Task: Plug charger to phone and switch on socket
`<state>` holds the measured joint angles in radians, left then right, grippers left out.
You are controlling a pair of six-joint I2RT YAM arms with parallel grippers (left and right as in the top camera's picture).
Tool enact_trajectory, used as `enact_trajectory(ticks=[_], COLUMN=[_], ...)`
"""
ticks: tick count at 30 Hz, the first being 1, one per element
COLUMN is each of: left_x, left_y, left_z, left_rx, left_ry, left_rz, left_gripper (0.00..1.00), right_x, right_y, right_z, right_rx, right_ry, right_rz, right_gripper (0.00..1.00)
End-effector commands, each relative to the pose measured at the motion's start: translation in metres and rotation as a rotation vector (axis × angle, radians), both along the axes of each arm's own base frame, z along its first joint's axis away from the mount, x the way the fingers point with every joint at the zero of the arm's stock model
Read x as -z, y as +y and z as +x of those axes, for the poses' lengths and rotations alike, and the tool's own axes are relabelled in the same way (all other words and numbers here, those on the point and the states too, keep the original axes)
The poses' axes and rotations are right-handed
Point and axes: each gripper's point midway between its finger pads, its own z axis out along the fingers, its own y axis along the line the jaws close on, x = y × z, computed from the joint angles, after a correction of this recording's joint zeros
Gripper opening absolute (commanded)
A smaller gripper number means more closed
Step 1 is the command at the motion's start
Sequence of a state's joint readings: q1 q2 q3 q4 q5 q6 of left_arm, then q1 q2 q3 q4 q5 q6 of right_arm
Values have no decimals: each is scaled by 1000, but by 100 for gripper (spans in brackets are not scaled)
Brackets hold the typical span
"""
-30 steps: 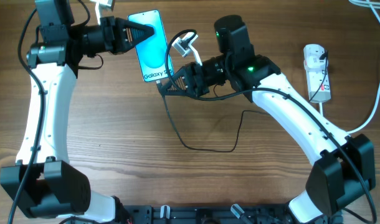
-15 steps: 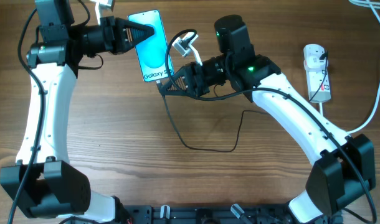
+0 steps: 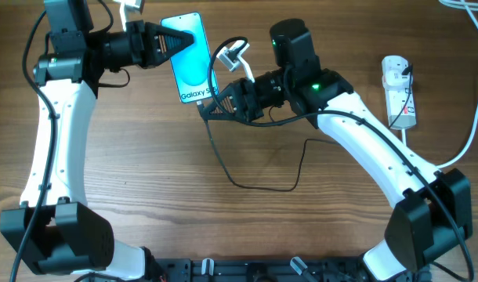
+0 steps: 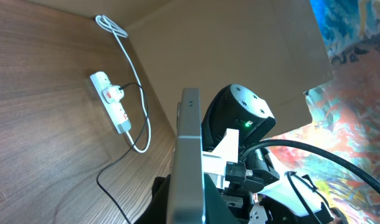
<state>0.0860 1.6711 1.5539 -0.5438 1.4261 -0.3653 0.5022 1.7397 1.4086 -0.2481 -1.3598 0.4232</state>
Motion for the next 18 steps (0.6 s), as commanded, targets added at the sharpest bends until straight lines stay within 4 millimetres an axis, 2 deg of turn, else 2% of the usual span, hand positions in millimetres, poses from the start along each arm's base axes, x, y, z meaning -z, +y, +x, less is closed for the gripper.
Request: enact_trajectory(ticks=[1,18], left_x=[-7,-8], left_y=[-2,-2], left_z=[-7,-8], left_rx=[42,49], left_ry=[-7,-23], left_rz=[-31,-33], left_gripper=[4,4], right_x=[5,1], right_y=[-3,-4], right_z=[9,3], right_rx=[35,-4], right_ry=[-4,-12], right_rz=[-14,13], right_gripper=[4,4])
